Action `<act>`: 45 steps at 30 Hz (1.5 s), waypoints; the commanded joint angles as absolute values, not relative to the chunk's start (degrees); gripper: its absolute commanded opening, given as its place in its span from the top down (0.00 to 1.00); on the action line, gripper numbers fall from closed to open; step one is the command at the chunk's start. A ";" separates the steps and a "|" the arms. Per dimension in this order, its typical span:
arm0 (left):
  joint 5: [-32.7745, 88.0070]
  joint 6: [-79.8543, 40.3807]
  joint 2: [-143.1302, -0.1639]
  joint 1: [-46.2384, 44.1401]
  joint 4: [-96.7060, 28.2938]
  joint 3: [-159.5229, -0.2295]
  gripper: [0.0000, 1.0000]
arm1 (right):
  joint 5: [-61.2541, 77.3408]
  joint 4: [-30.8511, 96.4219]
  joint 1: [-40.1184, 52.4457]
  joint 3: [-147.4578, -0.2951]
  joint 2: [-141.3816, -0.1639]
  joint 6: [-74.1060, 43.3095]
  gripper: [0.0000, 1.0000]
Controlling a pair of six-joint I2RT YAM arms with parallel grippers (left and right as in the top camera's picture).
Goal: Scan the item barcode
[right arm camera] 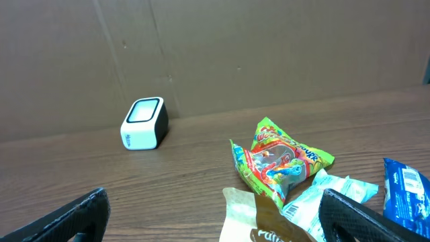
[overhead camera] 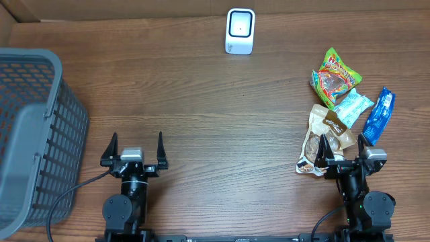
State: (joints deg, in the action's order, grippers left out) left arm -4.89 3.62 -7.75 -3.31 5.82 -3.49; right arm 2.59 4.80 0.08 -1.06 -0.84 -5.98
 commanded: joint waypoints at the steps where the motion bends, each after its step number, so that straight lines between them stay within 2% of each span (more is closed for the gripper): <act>1: -4.40 6.46 -5.21 -2.90 5.98 -0.91 0.00 | 2.66 4.64 -0.08 -0.47 -0.27 -5.96 0.00; 8: -4.62 8.21 -0.23 -2.90 -3.86 -0.25 0.00 | 2.66 4.64 -0.08 -0.47 -0.27 -5.96 0.00; 45: -4.38 8.16 -0.25 -2.92 -4.03 -0.27 0.00 | 2.66 4.64 -0.08 -0.47 -0.27 -5.96 0.00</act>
